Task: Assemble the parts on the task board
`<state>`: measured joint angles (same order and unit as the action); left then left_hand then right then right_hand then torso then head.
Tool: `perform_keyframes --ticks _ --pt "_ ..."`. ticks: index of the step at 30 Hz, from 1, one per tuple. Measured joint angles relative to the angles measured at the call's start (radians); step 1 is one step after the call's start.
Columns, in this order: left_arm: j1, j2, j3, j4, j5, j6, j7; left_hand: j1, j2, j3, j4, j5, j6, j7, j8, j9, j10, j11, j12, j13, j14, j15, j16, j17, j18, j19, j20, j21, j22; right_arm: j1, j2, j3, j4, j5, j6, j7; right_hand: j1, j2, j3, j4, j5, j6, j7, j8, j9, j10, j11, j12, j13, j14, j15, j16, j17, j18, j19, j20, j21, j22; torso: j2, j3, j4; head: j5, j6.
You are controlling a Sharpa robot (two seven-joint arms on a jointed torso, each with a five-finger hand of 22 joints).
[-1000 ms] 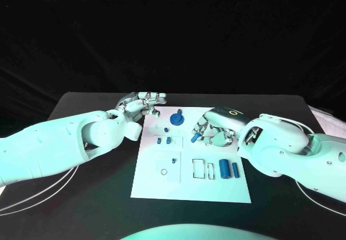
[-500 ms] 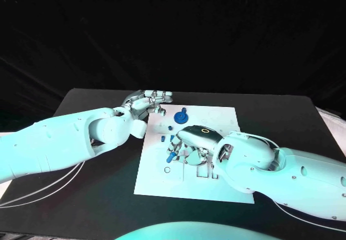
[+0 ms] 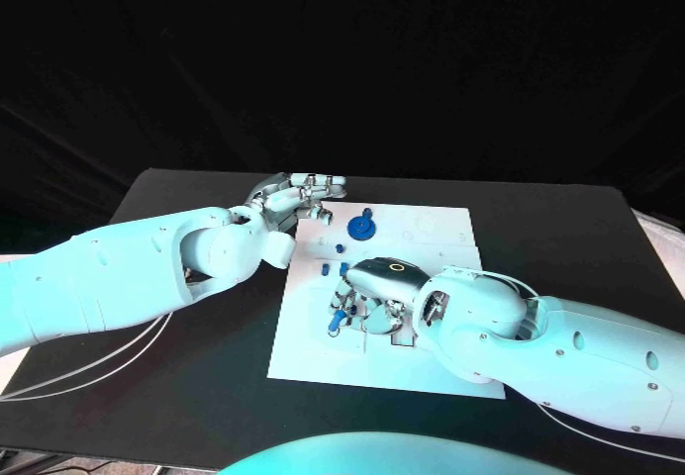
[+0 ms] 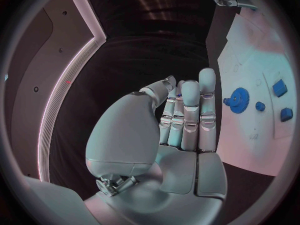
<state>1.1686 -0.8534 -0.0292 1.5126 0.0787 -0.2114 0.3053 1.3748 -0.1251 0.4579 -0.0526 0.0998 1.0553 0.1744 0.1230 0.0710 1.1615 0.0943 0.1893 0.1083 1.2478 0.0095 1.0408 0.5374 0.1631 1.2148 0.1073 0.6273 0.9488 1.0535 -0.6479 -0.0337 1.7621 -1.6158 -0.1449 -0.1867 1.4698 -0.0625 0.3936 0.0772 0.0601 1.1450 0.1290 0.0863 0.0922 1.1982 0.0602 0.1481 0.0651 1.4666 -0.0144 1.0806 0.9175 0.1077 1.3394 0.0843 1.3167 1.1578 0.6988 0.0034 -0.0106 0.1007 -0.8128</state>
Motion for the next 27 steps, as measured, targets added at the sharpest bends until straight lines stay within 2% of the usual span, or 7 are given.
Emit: perform_keyframes --ticks 18,27 --pt "-0.001 -0.001 0.0 0.001 0.0 0.001 -0.001 0.0 0.0 0.0 0.0 0.0 0.0 0.0 0.0 0.0 0.0 0.0 0.0 0.0 0.0 0.0 0.0 0.0 0.0 0.0 0.0 0.0 0.0 -0.007 0.021 -0.004 -0.024 -0.047 0.032 -0.013 -0.003 -0.003 0.006 0.0 0.0 -0.003 0.003 0.002 -0.001 0.0 0.0 -0.004 0.0 0.0 0.0 0.0 0.0 0.0 0.0 0.0 0.0 0.0 0.0 0.0002 0.0 0.007 -0.014" --pt "-0.001 -0.003 0.0 0.001 0.0 0.001 -0.001 0.0 0.0 0.0 0.0 0.0 0.0 0.0 0.0 0.0 0.0 0.0 0.0 0.001 0.0 0.0 0.0 0.0 0.0 0.0 0.0 0.0 0.0 -0.007 0.042 -0.014 -0.029 -0.093 0.055 -0.03 -0.002 -0.003 0.006 0.0 -0.001 -0.003 0.0 0.001 0.0 0.0 0.0 -0.004 0.0 0.0 0.0 0.0 0.0 0.0 0.0 0.0 0.0 0.0 0.0 0.0002 -0.0001 0.007 -0.018"
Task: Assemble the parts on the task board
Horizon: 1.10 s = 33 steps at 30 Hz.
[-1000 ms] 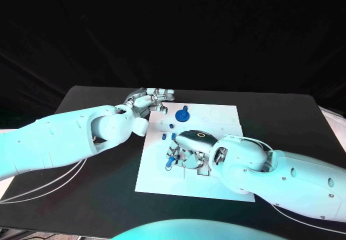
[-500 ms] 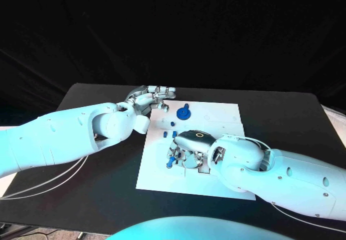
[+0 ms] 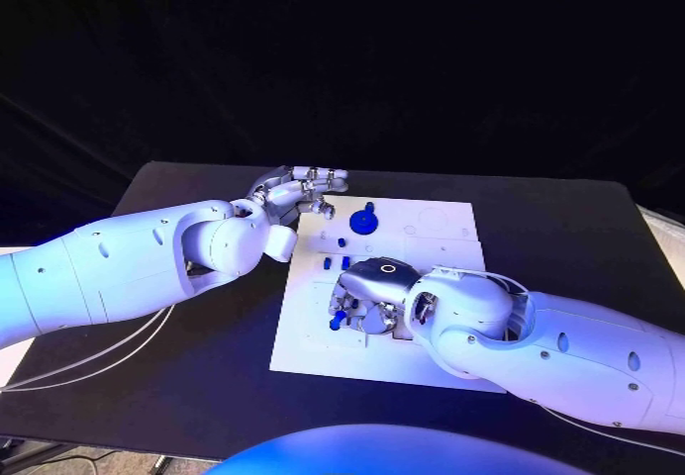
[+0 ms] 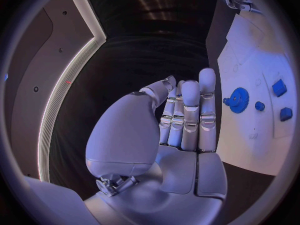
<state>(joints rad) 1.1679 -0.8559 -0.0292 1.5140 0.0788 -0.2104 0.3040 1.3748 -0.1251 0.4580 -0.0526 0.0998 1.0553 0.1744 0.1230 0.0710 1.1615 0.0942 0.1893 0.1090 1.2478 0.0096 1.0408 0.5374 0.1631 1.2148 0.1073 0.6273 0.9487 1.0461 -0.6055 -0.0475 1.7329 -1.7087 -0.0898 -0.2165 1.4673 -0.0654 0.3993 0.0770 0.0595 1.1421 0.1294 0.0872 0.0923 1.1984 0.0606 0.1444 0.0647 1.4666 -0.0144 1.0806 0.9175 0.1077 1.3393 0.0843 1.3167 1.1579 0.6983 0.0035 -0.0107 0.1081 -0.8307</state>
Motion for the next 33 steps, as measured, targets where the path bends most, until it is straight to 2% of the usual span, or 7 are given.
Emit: perform_keyframes --ticks 8,10,15,18,21,27,33 --pt "0.0 0.0 0.0 0.0 0.0 0.0 -0.001 0.0 0.0 0.0 0.0 0.0 0.0 0.0 0.0 0.0 0.0 0.0 0.0 0.0 0.0 0.0 0.0 0.0 0.0 0.0 0.0 0.0 0.0 0.0 0.014 -0.004 0.0 -0.036 0.01 -0.009 0.0 0.0 0.0 0.0 0.0 0.0 -0.001 -0.005 0.0 0.0 0.004 -0.004 0.0 0.0 0.0 0.0 0.0 0.0 0.0 0.0 0.0 -0.001 0.0 -0.0001 -0.0004 0.001 -0.002" --pt "0.0 0.0 0.0 0.0 0.0 0.0 -0.001 0.0 0.0 0.0 0.0 0.0 0.0 0.0 0.0 0.0 0.0 0.0 0.0 0.0 0.0 0.0 0.0 0.0 0.0 0.0 0.0 0.0 0.0 0.0 0.017 -0.005 0.0 -0.043 0.01 -0.011 -0.017 -0.017 0.0 0.0 0.003 -0.008 0.007 -0.008 0.0 -0.016 0.014 -0.019 0.0 0.0 0.0 0.0 -0.003 0.0 0.0 0.0 0.0 -0.005 0.0 -0.0001 -0.0004 0.001 -0.003" --pt "0.0 0.0 0.0 0.0 0.0 0.0 -0.002 0.0 0.0 0.0 0.0 0.0 0.0 0.0 0.0 0.0 0.0 0.0 0.0 0.0 0.0 0.0 0.0 0.0 0.0 0.0 0.0 0.0 0.0 -0.004 0.017 -0.01 -0.004 -0.055 0.009 -0.016 -0.072 -0.071 -0.035 0.008 0.032 -0.157 0.03 -0.022 -0.027 -0.152 0.042 -0.076 -0.004 -0.008 0.026 -0.022 -0.04 0.0 -0.038 0.029 -0.04 -0.066 0.0 -0.0001 -0.0004 0.001 -0.003" --pt "0.0 0.0 0.0 0.0 0.0 0.001 -0.002 0.0 0.0 0.0 0.0 0.0 0.0 0.0 0.0 0.0 0.0 0.0 0.0 0.0 0.0 0.0 0.0 0.0 0.0 0.0 0.0 0.0 0.0 -0.005 0.014 -0.011 -0.004 -0.059 0.003 -0.02 -0.081 -0.081 -0.079 0.003 0.037 -0.225 0.042 -0.022 -0.028 -0.237 0.058 -0.077 -0.001 -0.023 0.041 -0.052 -0.079 0.0 -0.069 0.04 -0.074 -0.113 -0.001 -0.0001 -0.0004 0.0 -0.003" --pt "0.0 -0.001 0.0 0.0 0.0 0.001 -0.003 0.0 0.0 0.0 0.0 0.0 0.0 0.0 0.0 0.0 0.0 0.0 0.0 0.0 0.0 0.0 0.0 0.0 0.0 0.0 0.0 0.0 0.0 -0.005 0.008 -0.01 0.0 -0.062 -0.013 -0.022 -0.081 -0.081 -0.116 0.001 0.037 -0.244 0.041 -0.022 -0.027 -0.273 0.064 -0.068 0.0 -0.031 0.048 -0.066 -0.101 0.0 -0.084 0.048 -0.094 -0.139 -0.001 -0.0001 -0.0005 -0.001 -0.002" --pt "0.0 -0.001 0.0 -0.001 0.0 0.002 -0.005 0.0 0.0 -0.007 -0.001 0.0 0.0 0.0 0.007 0.0 -0.009 0.002 0.012 0.001 -0.007 0.0 0.0 -0.007 0.0 0.0 0.0 -0.009 -0.006 -0.011 -0.032 -0.008 0.038 -0.064 -0.113 -0.013 -0.076 -0.075 -0.173 0.005 0.045 -0.232 0.054 -0.022 -0.022 -0.277 0.065 -0.025 0.005 -0.043 0.047 -0.087 -0.134 0.0 -0.092 0.048 -0.105 -0.151 -0.001 0.0005 -0.0005 -0.005 0.002" --pt "0.0 -0.004 0.0 -0.002 0.0 0.004 -0.007 0.0 0.0 -0.007 -0.001 0.0 0.0 0.0 0.007 0.0 -0.009 0.002 0.012 0.001 -0.008 0.0 0.0 -0.007 0.0 0.0 0.0 -0.009 -0.006 -0.006 -0.128 0.006 0.105 -0.048 -0.228 0.012 -0.059 -0.059 -0.192 0.007 0.06 -0.196 0.044 -0.016 -0.019 -0.231 0.054 0.017 0.005 -0.036 0.039 -0.087 -0.133 0.0 -0.078 0.043 -0.097 -0.134 -0.002 0.0005 -0.0015 -0.011 0.008"
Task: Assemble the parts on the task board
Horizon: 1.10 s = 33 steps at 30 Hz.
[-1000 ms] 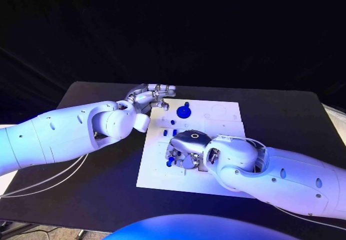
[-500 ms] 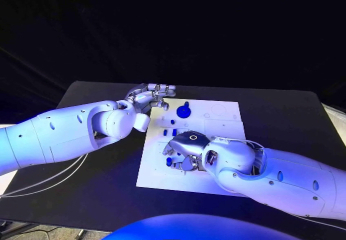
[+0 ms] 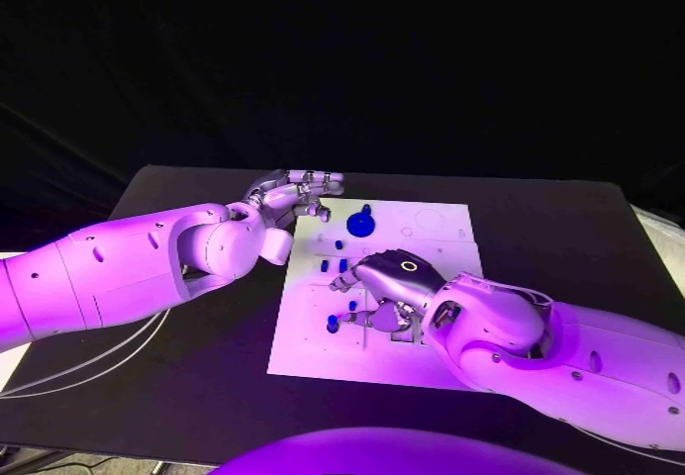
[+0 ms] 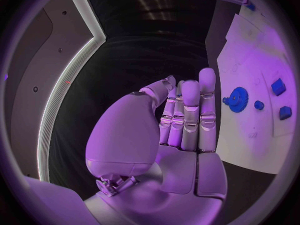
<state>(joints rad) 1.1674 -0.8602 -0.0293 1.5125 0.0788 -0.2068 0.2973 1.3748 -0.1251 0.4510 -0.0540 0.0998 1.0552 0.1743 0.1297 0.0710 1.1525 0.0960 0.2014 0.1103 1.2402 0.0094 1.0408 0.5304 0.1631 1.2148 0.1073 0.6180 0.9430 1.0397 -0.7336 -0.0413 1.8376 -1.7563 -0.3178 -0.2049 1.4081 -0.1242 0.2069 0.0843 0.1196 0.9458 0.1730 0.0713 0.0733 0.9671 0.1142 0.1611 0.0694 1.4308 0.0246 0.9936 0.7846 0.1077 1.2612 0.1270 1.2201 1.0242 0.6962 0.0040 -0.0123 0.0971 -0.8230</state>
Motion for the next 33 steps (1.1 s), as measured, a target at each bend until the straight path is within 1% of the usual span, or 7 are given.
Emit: perform_keyframes --ticks 6,9,11,14,16,23,33 --pt "0.0 -0.002 0.0 0.0 0.0 0.002 -0.002 0.0 0.0 0.0 0.0 0.0 0.0 0.0 0.0 0.0 0.0 0.0 0.0 0.0 0.0 0.0 0.0 0.0 0.0 0.0 0.0 0.0 0.0 0.043 -0.142 0.01 0.061 0.104 -0.032 0.004 -0.004 0.013 -0.013 0.013 0.008 0.044 -0.001 0.006 0.004 0.106 -0.01 0.051 0.006 0.015 -0.015 0.022 0.021 0.0 0.024 -0.009 0.022 0.027 -0.002 -0.001 -0.0024 -0.02 0.009" --pt "-0.001 -0.004 0.0 0.001 0.0 0.002 -0.002 0.0 0.0 0.0 0.0 0.0 0.0 0.0 0.0 0.0 0.0 0.0 0.0 0.0 -0.001 0.001 0.0 0.0 0.0 0.0 0.0 0.0 0.0 0.06 -0.227 0.011 0.082 0.184 -0.029 -0.01 -0.021 0.025 -0.022 0.04 0.018 0.077 -0.016 0.021 0.007 0.215 -0.026 0.101 0.029 0.034 -0.027 0.101 0.118 -0.001 0.081 -0.018 0.085 0.118 -0.003 -0.0017 -0.0054 -0.033 0.014" --pt "-0.001 -0.006 0.0 0.003 0.0 0.002 -0.002 0.0 0.0 0.0 0.0 0.0 0.0 0.0 0.0 0.0 0.0 0.0 0.0 0.0 -0.001 0.001 0.0 0.0 0.0 0.0 0.0 0.0 0.0 0.066 -0.273 0.011 0.09 0.227 -0.027 -0.026 -0.046 0.012 -0.038 0.058 0.043 0.091 -0.028 0.022 0.007 0.288 -0.04 0.145 0.058 0.036 -0.043 0.166 0.197 -0.022 0.118 -0.034 0.13 0.183 -0.005 -0.0023 -0.0086 -0.043 0.018" --pt "-0.001 -0.007 0.0 0.007 0.0 0.002 -0.002 0.0 0.0 0.0 0.0 0.0 0.0 0.0 0.0 0.0 0.0 0.0 0.0 0.0 -0.001 0.001 0.0 -0.002 0.0 0.0 0.0 0.0 -0.001 0.07 -0.335 0.005 0.103 0.283 -0.021 -0.065 -0.101 0.001 -0.081 0.1 0.102 0.093 -0.047 0.029 0.007 0.379 -0.076 0.224 0.13 0.034 -0.059 0.23 0.271 -0.025 0.153 -0.056 0.176 0.248 -0.006 -0.0025 -0.0145 -0.056 0.022" --pt "-0.001 -0.008 0.0 0.009 0.0 0.002 -0.003 0.0 0.0 0.0 0.0 0.0 0.0 0.0 0.0 0.0 0.0 0.0 0.0 0.0 -0.001 0.001 0.0 -0.002 0.0 0.0 0.0 0.0 -0.001 0.07 -0.368 -0.002 0.112 0.305 -0.015 -0.099 -0.12 -0.009 -0.112 0.131 0.155 0.099 -0.053 0.037 0.009 0.388 -0.084 0.297 0.205 0.037 -0.066 0.269 0.318 -0.039 0.168 -0.065 0.2 0.277 -0.006 -0.0023 -0.0177 -0.064 0.024" --pt "-0.001 -0.009 0.0 0.012 0.0 0.002 -0.003 0.0 0.0 0.0 0.0 0.0 0.0 0.0 0.0 0.0 0.0 0.0 0.0 0.0 -0.001 0.002 0.0 -0.003 0.0 0.0 0.0 0.0 -0.001 0.063 -0.417 -0.014 0.126 0.319 0.007 -0.207 -0.127 0.027 -0.242 0.199 0.2 0.096 -0.061 0.084 0.026 0.372 -0.092 0.862 0.866 0.036 -0.068 0.394 0.485 -0.055 0.195 -0.066 0.251 0.284 -0.009 -0.0011 -0.0292 -0.08 0.03" --pt "-0.003 -0.009 -0.001 0.011 0.0 0.003 -0.003 0.0 0.0 0.0 0.0 0.0 0.0 0.0 0.0 0.0 0.0 0.0 0.0 0.0 -0.001 0.002 0.0 -0.003 0.0 0.0 0.0 0.0 -0.001 0.031 -0.389 -0.02 0.128 0.305 0.042 -0.303 -0.143 0.044 -0.3 0.205 0.2 0.092 -0.065 0.102 0.036 0.376 -0.088 0.966 1.011 0.036 -0.068 0.414 0.522 -0.055 0.198 -0.062 0.256 0.284 -0.009 -0.0005 -0.0314 -0.085 0.03"
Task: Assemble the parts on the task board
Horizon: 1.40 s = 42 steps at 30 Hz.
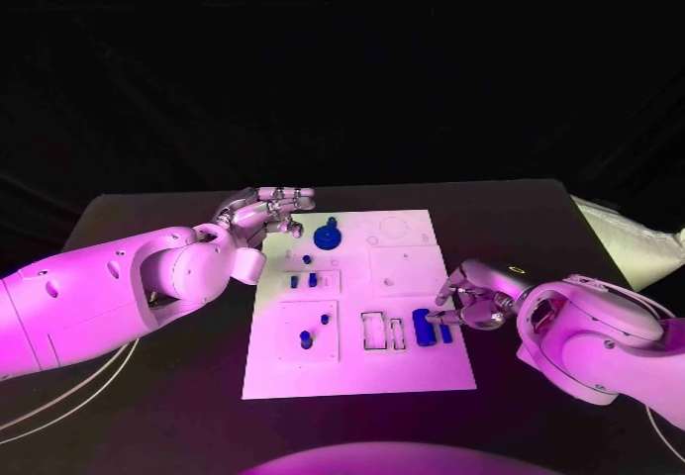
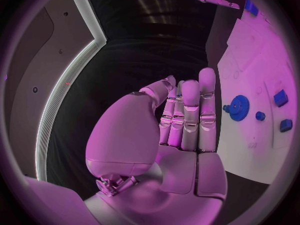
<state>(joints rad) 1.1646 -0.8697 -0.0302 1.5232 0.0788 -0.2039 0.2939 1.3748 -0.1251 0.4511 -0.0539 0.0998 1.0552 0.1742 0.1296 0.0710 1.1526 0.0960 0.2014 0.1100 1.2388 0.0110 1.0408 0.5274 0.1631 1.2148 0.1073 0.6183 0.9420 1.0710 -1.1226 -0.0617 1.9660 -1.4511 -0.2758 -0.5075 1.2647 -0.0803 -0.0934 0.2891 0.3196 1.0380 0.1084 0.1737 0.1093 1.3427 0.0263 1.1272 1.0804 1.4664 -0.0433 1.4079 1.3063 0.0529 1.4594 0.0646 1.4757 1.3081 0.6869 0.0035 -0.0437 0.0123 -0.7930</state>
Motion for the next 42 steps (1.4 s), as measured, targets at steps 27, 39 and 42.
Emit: perform_keyframes --ticks 27,39,42 --pt "-0.006 -0.003 0.0 -0.005 0.0 0.003 -0.002 0.0 0.0 0.0 0.0 0.0 0.0 0.0 0.0 0.0 0.0 0.0 0.0 0.0 0.0 0.0 0.0 0.0 0.0 0.0 0.0 0.0 -0.001 -0.048 0.112 0.005 -0.069 -0.053 0.064 -0.058 0.02 0.028 -0.024 -0.005 0.006 0.004 -0.003 0.024 0.016 0.011 -0.004 0.042 0.07 0.0 0.0 0.01 0.001 0.0 0.0 0.0 0.004 0.0 0.001 -0.0007 0.0004 0.007 -0.012" --pt "-0.008 -0.005 -0.001 -0.004 0.0 0.004 -0.003 0.0 0.0 0.0 0.0 0.0 0.0 0.0 0.0 0.0 0.0 0.0 0.0 0.0 0.0 0.0 0.0 0.0 0.0 0.0 0.0 0.0 -0.001 -0.059 0.122 0.005 -0.076 -0.058 0.03 -0.058 0.022 0.089 -0.034 0.0 0.076 0.052 -0.023 0.049 0.038 0.031 -0.02 0.053 0.102 0.0 -0.011 0.014 0.001 0.0 0.007 -0.007 0.008 -0.001 0.0 -0.0016 -0.0008 0.009 -0.015" --pt "-0.008 -0.006 -0.001 -0.004 0.0 0.004 -0.003 0.0 0.0 0.0 0.0 0.0 0.0 0.0 0.0 0.0 0.0 0.0 0.0 0.0 0.0 0.0 0.0 0.0 0.0 0.0 0.0 0.0 -0.001 -0.063 0.113 0.002 -0.067 -0.056 0.004 -0.058 0.019 0.093 -0.035 0.0 0.095 0.056 -0.027 0.05 0.039 0.035 -0.025 0.056 0.11 -0.001 -0.012 0.014 0.001 0.0 0.007 -0.007 0.008 -0.001 0.0 -0.0015 -0.0009 0.008 -0.014"
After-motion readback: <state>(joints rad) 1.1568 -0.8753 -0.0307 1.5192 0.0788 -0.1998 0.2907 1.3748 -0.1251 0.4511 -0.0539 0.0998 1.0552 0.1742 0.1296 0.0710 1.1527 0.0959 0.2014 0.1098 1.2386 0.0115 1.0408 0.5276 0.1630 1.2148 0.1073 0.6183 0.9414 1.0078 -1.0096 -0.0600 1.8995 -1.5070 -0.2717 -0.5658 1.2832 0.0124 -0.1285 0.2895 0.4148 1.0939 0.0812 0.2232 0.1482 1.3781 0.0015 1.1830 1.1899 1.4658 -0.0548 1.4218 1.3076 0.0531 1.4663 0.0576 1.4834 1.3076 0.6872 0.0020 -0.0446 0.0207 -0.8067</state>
